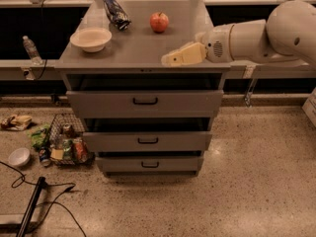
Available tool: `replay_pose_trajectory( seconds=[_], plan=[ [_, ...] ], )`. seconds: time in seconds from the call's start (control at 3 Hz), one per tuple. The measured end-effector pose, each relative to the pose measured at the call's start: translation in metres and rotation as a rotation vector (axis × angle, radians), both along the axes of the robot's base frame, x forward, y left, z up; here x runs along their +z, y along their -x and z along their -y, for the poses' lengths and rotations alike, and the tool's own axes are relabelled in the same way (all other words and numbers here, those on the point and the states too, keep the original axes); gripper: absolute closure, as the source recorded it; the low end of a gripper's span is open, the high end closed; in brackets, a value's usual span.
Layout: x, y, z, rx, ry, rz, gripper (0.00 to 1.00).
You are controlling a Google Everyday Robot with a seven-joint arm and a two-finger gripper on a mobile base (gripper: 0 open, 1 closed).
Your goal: Place apple into paper bowl
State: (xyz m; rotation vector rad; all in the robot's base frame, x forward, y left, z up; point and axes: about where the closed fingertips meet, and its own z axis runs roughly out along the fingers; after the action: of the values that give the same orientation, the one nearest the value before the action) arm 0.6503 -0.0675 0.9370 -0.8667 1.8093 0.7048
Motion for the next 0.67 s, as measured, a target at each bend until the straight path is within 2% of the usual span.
replay_pose_trajectory(
  seconds=[0.33, 0.67],
  plan=[
    [0.003, 0.0, 0.0, 0.004, 0.0, 0.003, 0.0],
    [-0.001, -0.02, -0.005, -0.014, -0.003, 0.032, 0.0]
  ],
)
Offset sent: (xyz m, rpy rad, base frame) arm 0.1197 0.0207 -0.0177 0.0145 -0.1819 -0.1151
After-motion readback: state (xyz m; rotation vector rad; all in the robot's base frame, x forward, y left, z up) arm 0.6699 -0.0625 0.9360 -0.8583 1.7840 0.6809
